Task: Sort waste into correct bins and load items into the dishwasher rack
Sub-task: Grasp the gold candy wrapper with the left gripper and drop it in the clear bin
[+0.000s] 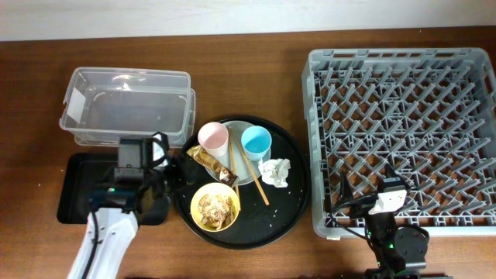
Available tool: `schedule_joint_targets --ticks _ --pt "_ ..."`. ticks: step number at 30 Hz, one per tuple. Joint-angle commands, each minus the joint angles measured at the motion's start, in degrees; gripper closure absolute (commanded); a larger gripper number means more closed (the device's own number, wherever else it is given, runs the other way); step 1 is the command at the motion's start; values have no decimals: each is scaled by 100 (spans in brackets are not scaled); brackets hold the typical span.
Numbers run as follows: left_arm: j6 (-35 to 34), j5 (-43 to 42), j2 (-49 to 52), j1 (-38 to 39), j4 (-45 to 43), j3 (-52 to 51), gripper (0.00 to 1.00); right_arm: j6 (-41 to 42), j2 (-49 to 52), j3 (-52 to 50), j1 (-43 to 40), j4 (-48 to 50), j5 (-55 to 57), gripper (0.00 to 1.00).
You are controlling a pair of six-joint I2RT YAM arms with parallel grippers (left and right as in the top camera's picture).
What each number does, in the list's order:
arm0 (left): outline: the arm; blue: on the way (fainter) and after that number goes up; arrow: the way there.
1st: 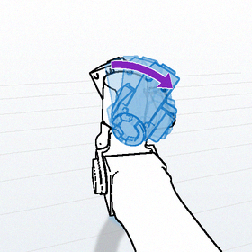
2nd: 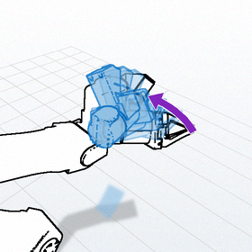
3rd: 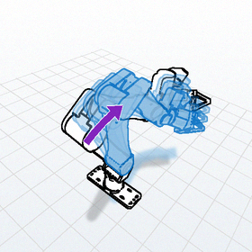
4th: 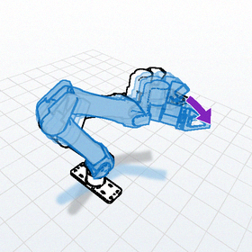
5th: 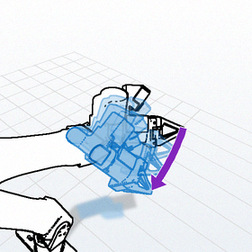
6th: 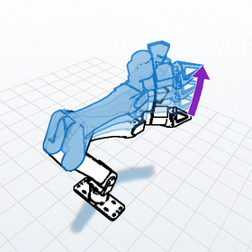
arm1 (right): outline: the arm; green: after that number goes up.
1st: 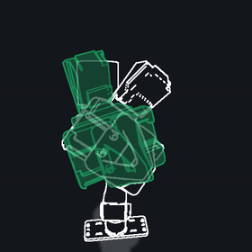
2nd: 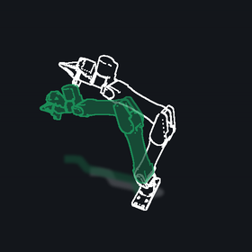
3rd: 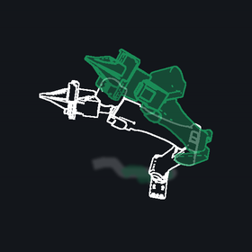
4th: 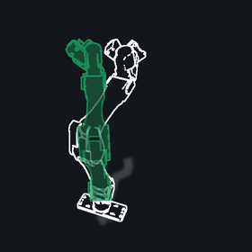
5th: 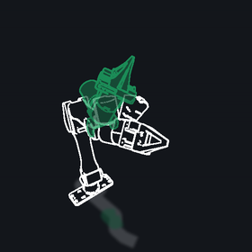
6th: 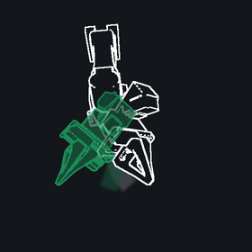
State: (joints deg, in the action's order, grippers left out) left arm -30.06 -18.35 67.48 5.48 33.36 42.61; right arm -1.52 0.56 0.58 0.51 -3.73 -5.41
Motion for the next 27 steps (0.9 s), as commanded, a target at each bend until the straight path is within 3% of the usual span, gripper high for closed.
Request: schedule_joint_targets --ticks 1,4,10,11,14,15,19,23,27 --pt "-341 234 446 315 -474 -52 44 26 -35 -26 -26 -35 9 2" --pt "-555 883 1080 487 -859 -52 44 26 -35 -26 -26 -35 7 2" --pt "-645 874 1958 529 -1864 -52 46 26 -35 -26 -26 -35 9 2" --pt "-647 874 1998 531 -1932 -52 50 26 -35 -26 -26 -35 9 2" --pt "-660 879 2059 678 -2107 -52 53 26 -35 -26 -26 -35 7 2" --pt "-660 916 2059 765 -2157 -52 60 26 -35 -26 -26 -35 9 2" --pt "-660 1563 2059 1104 -2002 -79 61 26 -35 -26 -26 -35 9 2" --pt "-660 1626 2070 1104 -2006 -136 61 26 -35 -26 -26 -35 9 2" --pt "-660 1626 2070 1152 -2065 -138 67 26 -35 -26 -26 -35 7 2"
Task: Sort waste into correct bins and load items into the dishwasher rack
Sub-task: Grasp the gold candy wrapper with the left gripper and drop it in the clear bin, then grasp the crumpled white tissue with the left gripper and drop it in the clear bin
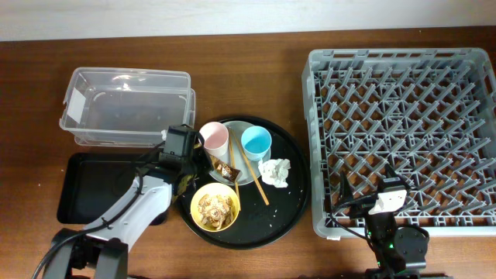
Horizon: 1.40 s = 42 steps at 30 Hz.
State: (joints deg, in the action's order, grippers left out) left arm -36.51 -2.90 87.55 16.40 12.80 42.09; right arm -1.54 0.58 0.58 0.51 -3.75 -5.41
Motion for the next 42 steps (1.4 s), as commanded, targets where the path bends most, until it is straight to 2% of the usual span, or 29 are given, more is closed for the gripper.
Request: schedule_joint_targets --ticks 1,7,8,9,12,14,17,20,24,27,30,33,35,39,42 --pt "-15 83 63 81 -11 -87 67 28 -37 -26 -26 -33 7 2" --pt "-15 105 343 85 -35 -87 69 28 -37 -26 -26 -33 7 2" --pt "-15 101 431 85 -83 -87 76 28 -37 -26 -26 -33 9 2" --pt "-17 55 433 85 -214 -83 91 28 -37 -26 -26 -33 9 2" --pt "-15 -138 175 81 -363 -72 99 28 -37 -26 -26 -33 7 2" --pt "-15 -136 -354 79 -190 -72 99 28 -37 -26 -26 -33 9 2" --pt "-15 -114 -1652 81 522 -72 99 28 -37 -26 -26 -33 7 2" --pt "-11 33 -1547 81 951 -79 99 28 -37 -26 -26 -33 9 2" --pt "-13 120 -1637 -208 317 131 99 28 -37 -26 -26 -33 7 2" --pt "140 223 -1971 -767 310 590 99 28 -37 -26 -26 -33 7 2" --pt "136 704 -1606 -1812 -328 623 99 28 -37 -26 -26 -33 9 2" --pt "138 702 -514 -2138 -1591 623 99 28 -37 -26 -26 -33 9 2" --pt "140 702 103 -2286 -2135 623 99 28 -37 -26 -26 -33 9 2" --pt "140 675 149 -2280 -1386 625 99 28 -37 -26 -26 -33 7 2" --pt "140 680 -280 -2280 -966 625 99 28 -37 -26 -26 -33 7 2"
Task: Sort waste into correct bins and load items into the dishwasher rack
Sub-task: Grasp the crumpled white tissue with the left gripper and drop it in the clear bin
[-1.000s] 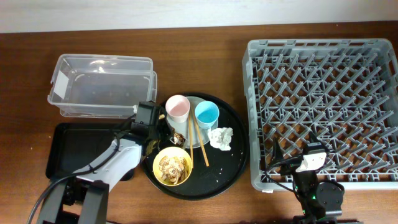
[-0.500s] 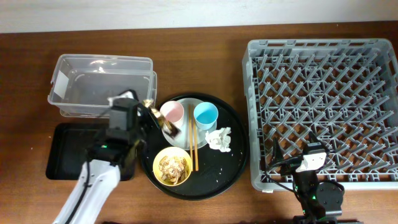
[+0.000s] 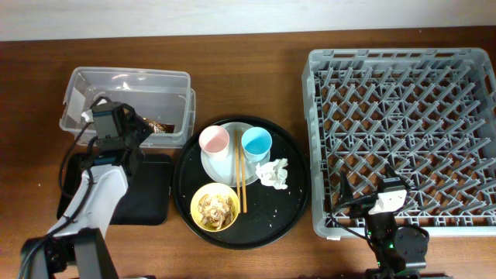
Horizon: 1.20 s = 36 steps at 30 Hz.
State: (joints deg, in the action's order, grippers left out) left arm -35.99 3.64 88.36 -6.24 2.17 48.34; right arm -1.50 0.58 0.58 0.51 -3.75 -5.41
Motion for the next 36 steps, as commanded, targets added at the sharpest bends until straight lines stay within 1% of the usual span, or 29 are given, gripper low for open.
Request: schedule_joint_targets --ticks 1,3,4,6,7,8,11,12,13,14,15,16,17,18,19,20,21,22,23,24,25,27,28,29,30,31,35,36 --pt "87 26 -623 -15 212 0 99 24 -37 -26 -26 -33 7 2" --pt "90 31 -990 -15 492 0 99 24 -37 -26 -26 -33 9 2" --pt "92 50 -1012 -15 496 0 97 24 -37 -26 -26 -33 7 2" --pt "367 72 -999 -15 160 0 90 24 -37 -26 -26 -33 7 2" --pt "378 72 -949 -15 -83 0 88 24 -37 -26 -26 -33 7 2" --pt "378 72 -907 -15 -136 -2 88 24 -37 -26 -26 -33 9 2" --pt "378 70 -197 -15 -629 -2 88 24 -37 -26 -26 -33 7 2" --pt "431 46 -33 -15 -739 0 76 24 -37 -26 -26 -33 7 2" --pt "726 -372 -76 -15 -815 28 73 24 -37 -26 -26 -33 7 2" --pt "870 -997 -367 20 -560 216 73 24 -37 -26 -26 -33 7 2" --pt "870 -1051 -680 111 -144 369 73 24 -37 -26 -26 -33 7 2" --pt "872 -1054 -1104 291 518 627 73 24 -37 -26 -26 -33 9 2" --pt "1056 -1211 -1480 538 1530 1019 73 24 -37 -26 -26 -33 7 2" --pt "1279 -1952 -1679 975 2638 1357 73 24 -37 -26 -26 -33 9 2" --pt "1386 -2299 -1705 1325 3040 1401 73 24 -37 -26 -26 -33 9 2" --pt "1381 -2382 -1687 1762 3432 1401 70 24 -37 -26 -26 -33 7 2" --pt "1381 -2380 -1631 2310 3757 1401 60 24 -37 -26 -26 -31 9 2" --pt "1381 -2365 -1561 2852 3871 1399 50 24 -37 -26 -26 -33 7 2" --pt "1377 -2293 -1488 3222 3862 1397 35 24 -37 -26 -26 -33 7 2" --pt "1349 -2046 -1366 3668 3862 1397 28 24 -37 -26 -26 -33 7 2" --pt "1335 -1714 -1137 4221 3858 1397 2 24 -37 -26 -26 -33 9 2" --pt "1335 -1449 -774 4741 3727 1397 1 24 -37 -26 -26 -33 7 2" --pt "1335 -1427 -616 4863 3595 1397 1 24 -37 -26 -26 -33 9 2" --pt "1287 -1421 -420 4966 3436 1397 5 24 -37 -26 -26 -33 7 2" --pt "1180 -1298 -293 5012 3397 1397 5 24 -37 -26 -26 -33 7 2" --pt "914 -717 -2 5141 3381 1397 6 24 -37 -26 -26 -33 7 2" --pt "815 376 603 5515 2857 1397 6 24 -37 -26 -26 -33 7 2" --pt "778 490 748 5532 2752 1397 7 24 -37 -26 -26 -33 9 2"
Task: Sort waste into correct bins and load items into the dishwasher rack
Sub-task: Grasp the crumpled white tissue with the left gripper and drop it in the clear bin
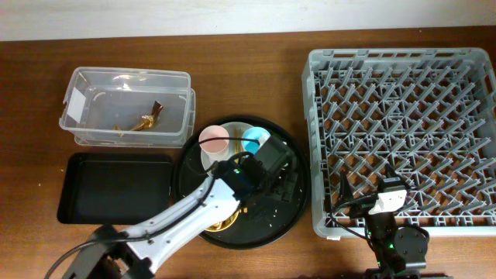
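My left gripper (276, 166) hangs over the right part of the round black tray (291, 213), where its wrist hides the fingers and whatever lies beneath. A pink cup (214, 139) and a blue cup (251, 138) stand on a pale plate (206, 158) at the tray's back. Only an edge of the yellow bowl (220, 225) shows under the left arm. A brown wrapper (145, 120) lies in the clear plastic bin (77, 108). My right gripper (390, 184) rests at the front edge of the grey dishwasher rack (403, 70), holding nothing.
A flat black bin (116, 186) lies in front of the clear bin, left of the tray. The rack fills the right side of the table. The left arm lies slantwise across the tray's front left.
My left gripper has moved from the clear bin to the right part of the tray, covering the crumpled napkin and chopsticks. The wrapper now lies alone in the clear bin.
My left gripper was over the black bin, with the wrapper lying on the tray. Then it was at the wrapper beside the pink cup. Later it was at the clear bin with the wrapper there. Now it is over the tray's right part. The right arm stayed still.
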Available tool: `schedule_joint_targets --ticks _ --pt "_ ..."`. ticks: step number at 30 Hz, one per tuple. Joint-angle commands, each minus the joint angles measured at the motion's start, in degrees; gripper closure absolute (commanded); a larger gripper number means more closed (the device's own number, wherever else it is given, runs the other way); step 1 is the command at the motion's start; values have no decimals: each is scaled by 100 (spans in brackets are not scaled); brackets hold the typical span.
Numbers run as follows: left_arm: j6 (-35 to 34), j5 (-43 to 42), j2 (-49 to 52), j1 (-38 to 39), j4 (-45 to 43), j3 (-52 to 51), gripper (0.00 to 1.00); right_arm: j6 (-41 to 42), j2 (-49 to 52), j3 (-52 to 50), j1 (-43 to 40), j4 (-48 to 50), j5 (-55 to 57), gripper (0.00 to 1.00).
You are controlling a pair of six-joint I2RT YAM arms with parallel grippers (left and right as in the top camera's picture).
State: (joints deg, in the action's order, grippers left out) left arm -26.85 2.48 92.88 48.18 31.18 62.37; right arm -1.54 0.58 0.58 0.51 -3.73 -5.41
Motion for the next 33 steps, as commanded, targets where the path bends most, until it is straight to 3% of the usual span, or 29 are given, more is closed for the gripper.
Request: schedule_joint_targets --ticks 1,4,9,10,12,16,18,21,27,29,31,33 --pt "-205 708 376 90 -186 -7 7 28 -37 -26 -26 -35 7 2" --pt "-249 798 763 90 -507 -7 15 28 -37 -26 -26 -35 9 2" --pt "-245 807 1113 92 -739 -7 16 28 -37 -26 -26 -35 7 2" --pt "-245 807 1217 92 -815 -7 20 28 -37 -26 -26 -35 7 2" --pt "-247 796 1246 96 -824 -7 36 28 -37 -26 -26 -35 9 2" --pt "-245 787 1244 136 -809 -7 78 28 -37 -26 -26 -35 9 2" --pt "-243 789 1228 238 -754 57 90 28 -37 -26 -26 -35 7 2" --pt "-240 807 802 240 -232 361 93 28 -37 -26 -26 -35 7 2" --pt "-240 789 369 240 -170 372 95 28 -37 -26 -26 -35 7 2" --pt "-243 278 140 227 -144 428 100 28 -37 -26 -26 -35 9 2" --pt "-240 315 -723 -81 232 643 100 28 -37 -26 -26 -35 7 2" --pt "-240 837 -1443 -953 535 710 100 28 -37 -26 -26 -35 9 2"
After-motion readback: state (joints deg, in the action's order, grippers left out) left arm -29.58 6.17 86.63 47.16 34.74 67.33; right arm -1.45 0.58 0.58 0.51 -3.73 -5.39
